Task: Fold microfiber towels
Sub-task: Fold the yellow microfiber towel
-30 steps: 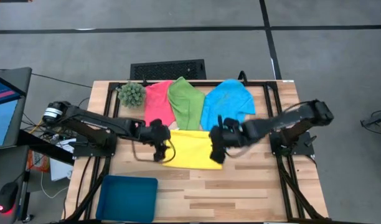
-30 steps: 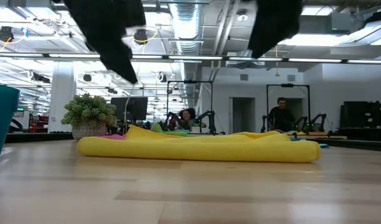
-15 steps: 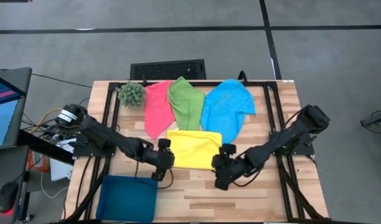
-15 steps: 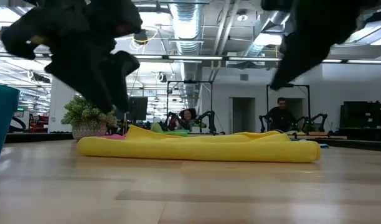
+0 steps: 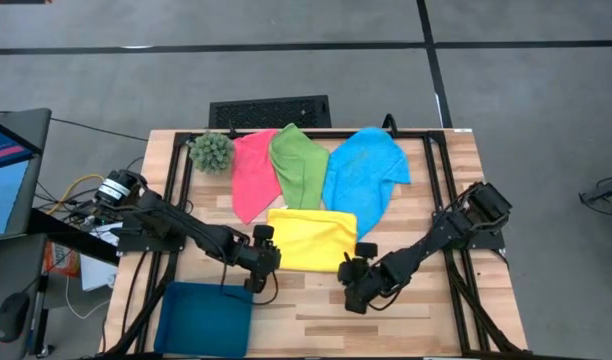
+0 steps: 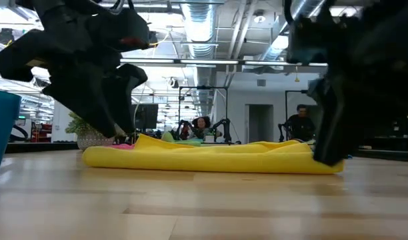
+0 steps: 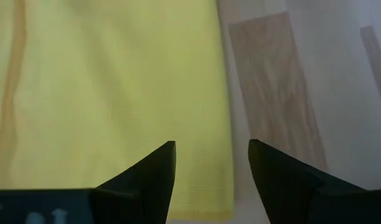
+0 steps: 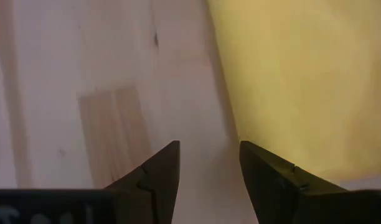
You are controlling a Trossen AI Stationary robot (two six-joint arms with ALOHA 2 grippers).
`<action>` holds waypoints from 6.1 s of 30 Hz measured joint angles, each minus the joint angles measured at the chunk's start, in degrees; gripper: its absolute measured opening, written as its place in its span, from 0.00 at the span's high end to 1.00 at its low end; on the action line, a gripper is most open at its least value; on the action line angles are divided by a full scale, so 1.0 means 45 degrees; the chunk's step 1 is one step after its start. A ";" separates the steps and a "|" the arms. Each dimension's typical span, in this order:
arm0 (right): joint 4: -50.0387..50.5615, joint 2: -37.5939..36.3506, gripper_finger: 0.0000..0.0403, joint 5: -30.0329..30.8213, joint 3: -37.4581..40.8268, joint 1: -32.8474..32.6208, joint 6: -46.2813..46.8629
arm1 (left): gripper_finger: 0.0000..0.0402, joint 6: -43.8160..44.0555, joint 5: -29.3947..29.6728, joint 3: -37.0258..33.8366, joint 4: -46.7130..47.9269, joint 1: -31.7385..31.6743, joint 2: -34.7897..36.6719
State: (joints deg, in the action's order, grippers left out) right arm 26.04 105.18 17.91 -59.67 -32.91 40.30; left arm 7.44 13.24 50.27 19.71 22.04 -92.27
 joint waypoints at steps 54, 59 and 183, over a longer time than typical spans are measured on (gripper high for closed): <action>0.1234 -0.1888 0.58 -0.0250 -0.0007 0.0001 0.0332 | 0.63 0.2225 0.0169 0.0455 0.2116 -0.0189 0.0884; 0.1630 -0.1883 0.58 -0.0281 -0.0005 -0.0014 0.0263 | 0.63 0.1353 0.0561 0.0252 0.1925 0.0102 0.0097; 0.0831 -0.4938 0.94 -0.2310 0.2300 0.2955 -0.2445 | 0.99 -0.0525 -0.0914 0.0290 0.2413 -0.1929 0.0751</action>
State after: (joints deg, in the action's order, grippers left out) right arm 29.78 82.96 7.51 -49.32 -19.61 29.30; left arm 5.07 9.13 51.57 30.57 13.36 -88.89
